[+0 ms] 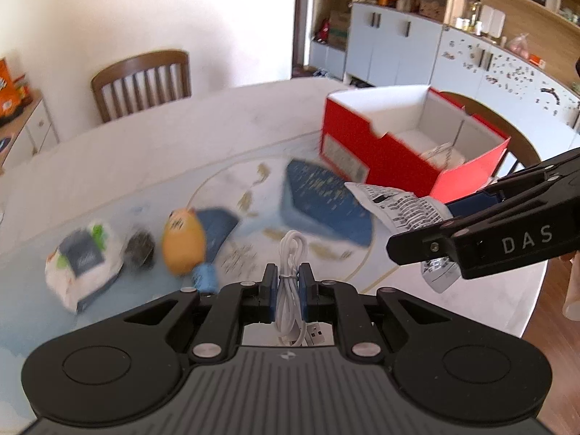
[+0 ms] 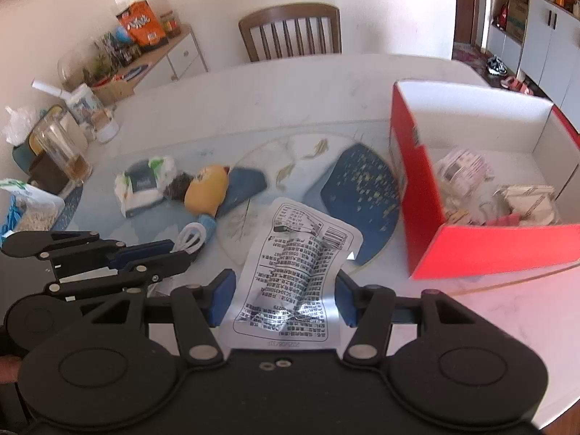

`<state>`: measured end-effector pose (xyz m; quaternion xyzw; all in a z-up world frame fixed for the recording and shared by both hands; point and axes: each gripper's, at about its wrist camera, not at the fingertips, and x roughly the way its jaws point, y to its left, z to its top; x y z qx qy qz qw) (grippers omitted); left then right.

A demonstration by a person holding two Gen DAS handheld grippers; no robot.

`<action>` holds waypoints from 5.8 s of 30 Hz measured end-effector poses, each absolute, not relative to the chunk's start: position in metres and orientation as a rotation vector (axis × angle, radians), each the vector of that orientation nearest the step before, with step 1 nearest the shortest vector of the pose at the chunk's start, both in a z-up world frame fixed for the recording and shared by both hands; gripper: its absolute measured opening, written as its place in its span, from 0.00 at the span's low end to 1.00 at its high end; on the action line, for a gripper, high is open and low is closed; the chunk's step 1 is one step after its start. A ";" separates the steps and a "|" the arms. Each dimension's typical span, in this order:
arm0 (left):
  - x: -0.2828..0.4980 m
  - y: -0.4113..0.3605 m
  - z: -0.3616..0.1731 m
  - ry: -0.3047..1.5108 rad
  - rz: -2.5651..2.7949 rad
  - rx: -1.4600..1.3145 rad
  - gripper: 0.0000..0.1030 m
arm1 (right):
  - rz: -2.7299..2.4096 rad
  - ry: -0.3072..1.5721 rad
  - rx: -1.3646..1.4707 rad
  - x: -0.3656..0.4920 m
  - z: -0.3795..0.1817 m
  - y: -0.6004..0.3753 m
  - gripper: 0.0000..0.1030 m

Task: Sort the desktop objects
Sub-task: 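Carry the cable and sachet with both tools over the red shoebox, then open the right tool to drop the sachet while the left tool releases the cable into the box, then withdraw both tools from the box back over the table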

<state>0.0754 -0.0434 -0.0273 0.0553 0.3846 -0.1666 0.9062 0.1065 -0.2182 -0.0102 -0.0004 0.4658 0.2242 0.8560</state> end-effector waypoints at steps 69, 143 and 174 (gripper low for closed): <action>0.245 -0.301 -0.064 1.007 -0.460 0.350 0.10 | 0.312 1.026 -0.116 0.284 -0.066 -0.403 0.55; 0.148 -0.209 0.008 0.847 -0.495 0.130 0.48 | 0.402 0.863 -0.069 0.179 0.008 -0.387 0.78; 0.138 0.004 -0.011 0.802 -0.309 0.037 0.85 | 0.525 0.892 -0.117 0.180 0.000 -0.196 0.85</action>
